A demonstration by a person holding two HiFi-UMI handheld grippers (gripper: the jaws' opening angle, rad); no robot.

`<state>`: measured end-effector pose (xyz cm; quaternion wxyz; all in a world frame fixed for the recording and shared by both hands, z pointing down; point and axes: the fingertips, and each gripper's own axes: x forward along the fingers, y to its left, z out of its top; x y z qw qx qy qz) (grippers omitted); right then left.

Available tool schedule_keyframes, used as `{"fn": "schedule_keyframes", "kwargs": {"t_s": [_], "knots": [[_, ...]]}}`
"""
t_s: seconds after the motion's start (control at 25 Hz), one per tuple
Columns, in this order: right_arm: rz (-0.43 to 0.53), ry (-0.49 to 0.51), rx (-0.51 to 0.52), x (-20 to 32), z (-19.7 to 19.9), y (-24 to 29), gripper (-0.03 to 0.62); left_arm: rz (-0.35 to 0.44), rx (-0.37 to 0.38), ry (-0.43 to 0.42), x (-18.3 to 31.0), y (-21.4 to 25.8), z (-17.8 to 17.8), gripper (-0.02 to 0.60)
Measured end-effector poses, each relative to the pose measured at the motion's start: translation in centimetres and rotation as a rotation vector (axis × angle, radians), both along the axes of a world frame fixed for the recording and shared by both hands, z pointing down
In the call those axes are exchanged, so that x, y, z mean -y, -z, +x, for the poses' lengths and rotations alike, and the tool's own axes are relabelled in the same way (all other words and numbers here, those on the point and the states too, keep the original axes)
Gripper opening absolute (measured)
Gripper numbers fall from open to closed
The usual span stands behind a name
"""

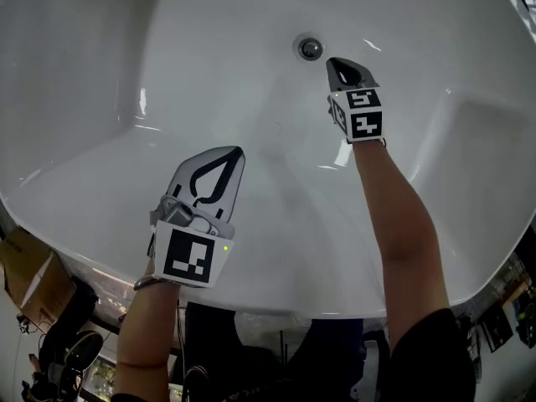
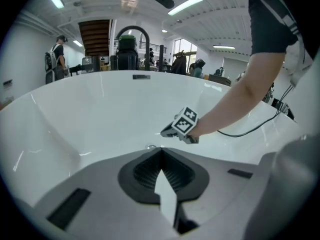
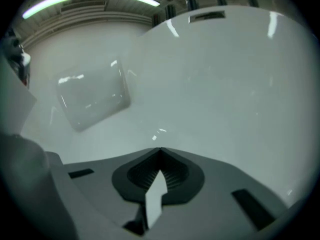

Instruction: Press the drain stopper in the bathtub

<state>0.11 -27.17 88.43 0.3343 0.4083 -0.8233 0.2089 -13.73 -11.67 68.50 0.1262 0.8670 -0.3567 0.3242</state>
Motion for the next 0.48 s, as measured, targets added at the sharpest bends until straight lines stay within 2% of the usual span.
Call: {"fn": "schedule_keyframes", "kwargs": {"t_s": [0.12,0.28,0.4,0.48], "knots": [[0.009,-0.047,0.101,-2.8,2.5,6.6,0.011,0.037,-0.057,0.031,0.3,3.5,1.3,0.008],[0.009,-0.115,0.23,-6.6,5.5,15.0,0.011,-0.056,-0.102,0.125,-1.3,7.5,2.2,0.008],[0.029,-0.167,0.287,-8.1,7.0,20.1,0.011,-0.06,-0.186,0.178,-0.9,10.3,3.0,0.008],[0.052,-0.183,0.317,-8.6,7.0,23.6,0.011,-0.059,-0.209,0.183,-0.7,11.9,2.9,0.008]]}}
